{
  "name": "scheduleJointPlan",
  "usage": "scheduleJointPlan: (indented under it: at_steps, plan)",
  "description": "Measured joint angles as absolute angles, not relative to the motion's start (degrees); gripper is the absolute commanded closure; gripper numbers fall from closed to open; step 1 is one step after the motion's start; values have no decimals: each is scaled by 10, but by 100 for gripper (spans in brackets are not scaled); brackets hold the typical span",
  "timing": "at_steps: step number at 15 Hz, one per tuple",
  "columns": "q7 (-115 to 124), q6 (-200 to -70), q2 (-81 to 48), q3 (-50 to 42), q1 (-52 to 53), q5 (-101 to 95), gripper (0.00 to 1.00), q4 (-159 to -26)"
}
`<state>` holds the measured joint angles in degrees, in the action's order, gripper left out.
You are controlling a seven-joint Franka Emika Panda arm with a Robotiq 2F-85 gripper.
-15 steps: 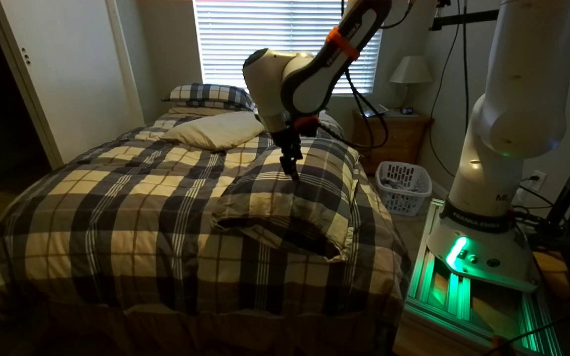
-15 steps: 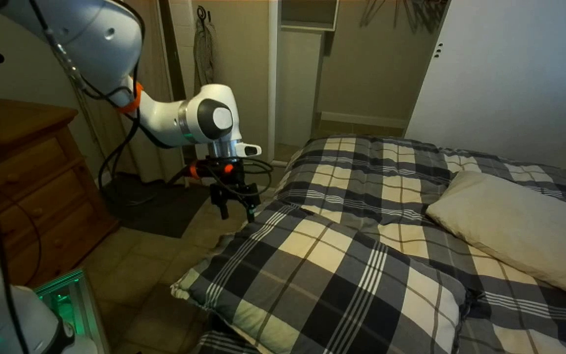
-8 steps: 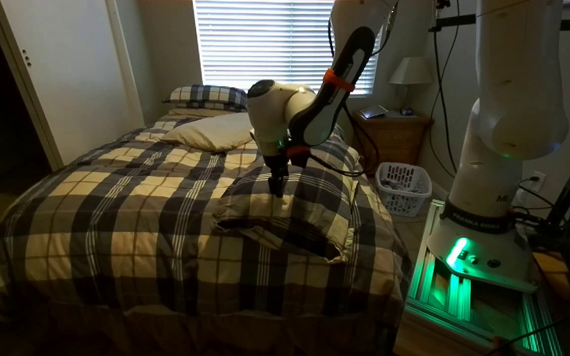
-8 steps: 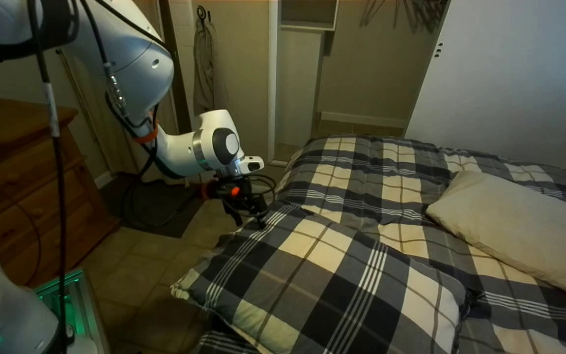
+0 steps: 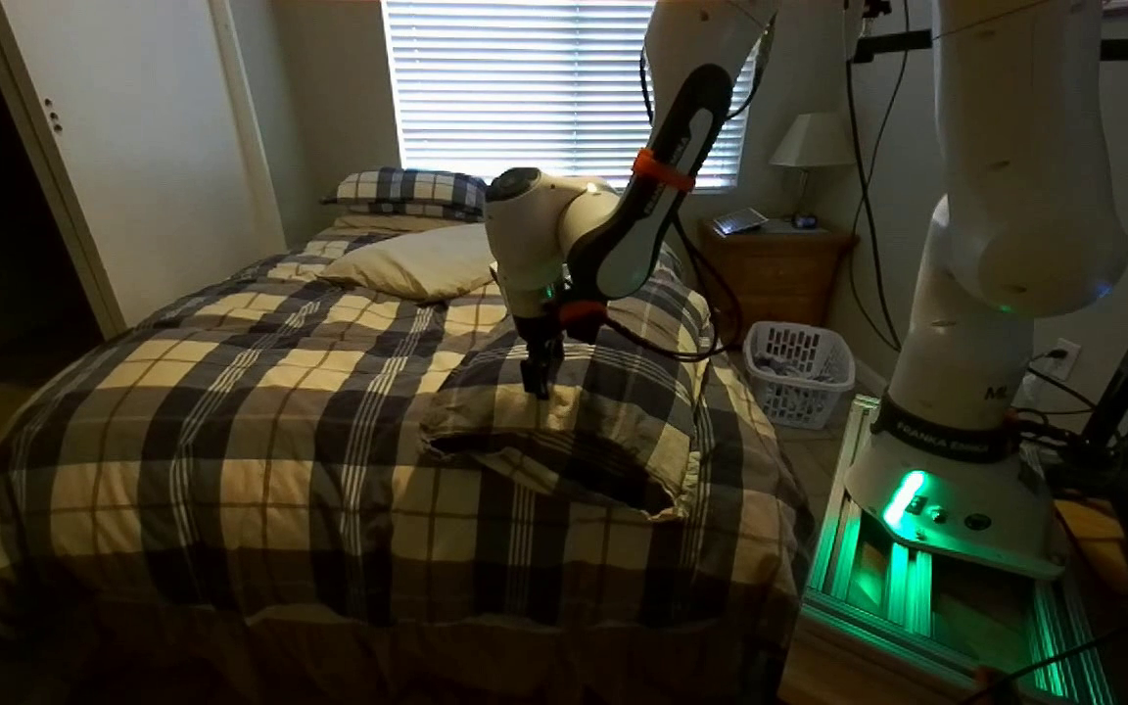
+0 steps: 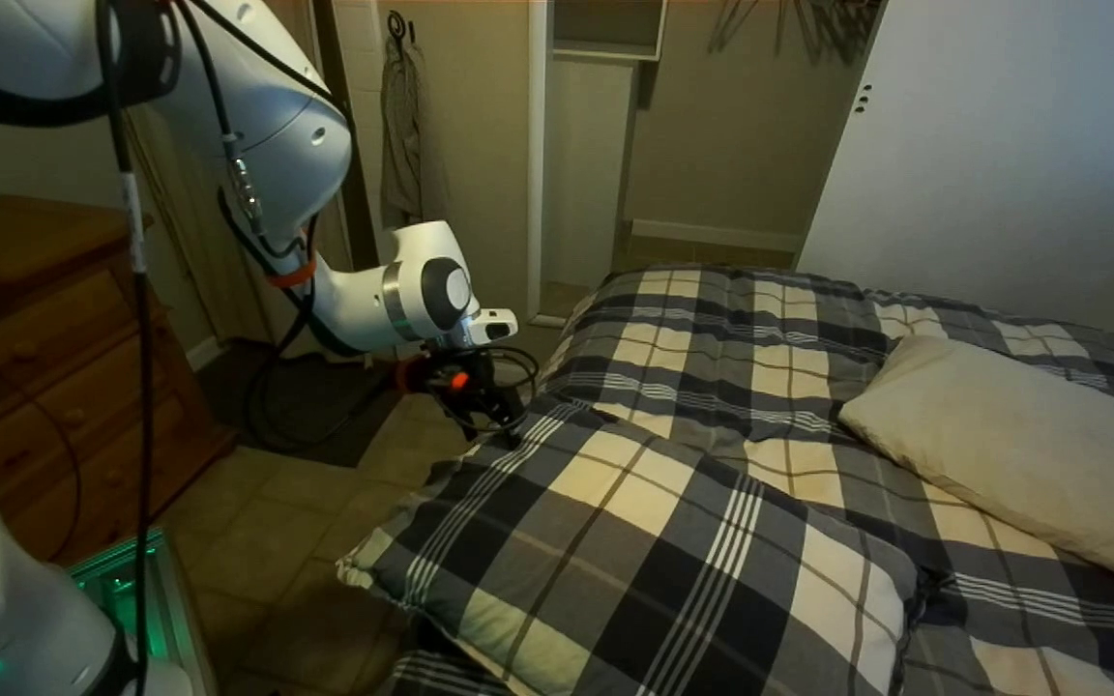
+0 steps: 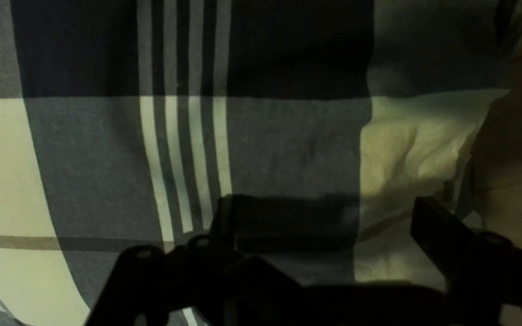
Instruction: Flip the pillow forward
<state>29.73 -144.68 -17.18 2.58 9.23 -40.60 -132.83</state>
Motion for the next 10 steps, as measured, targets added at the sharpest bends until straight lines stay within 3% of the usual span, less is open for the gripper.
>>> scheduleJointPlan:
  at_steps: [5,10]
  plan:
    - [300,-1434,-175,26,102,-389,0,-1326]
    - [359,-1317,-180,30,156,-388,0,-1297]
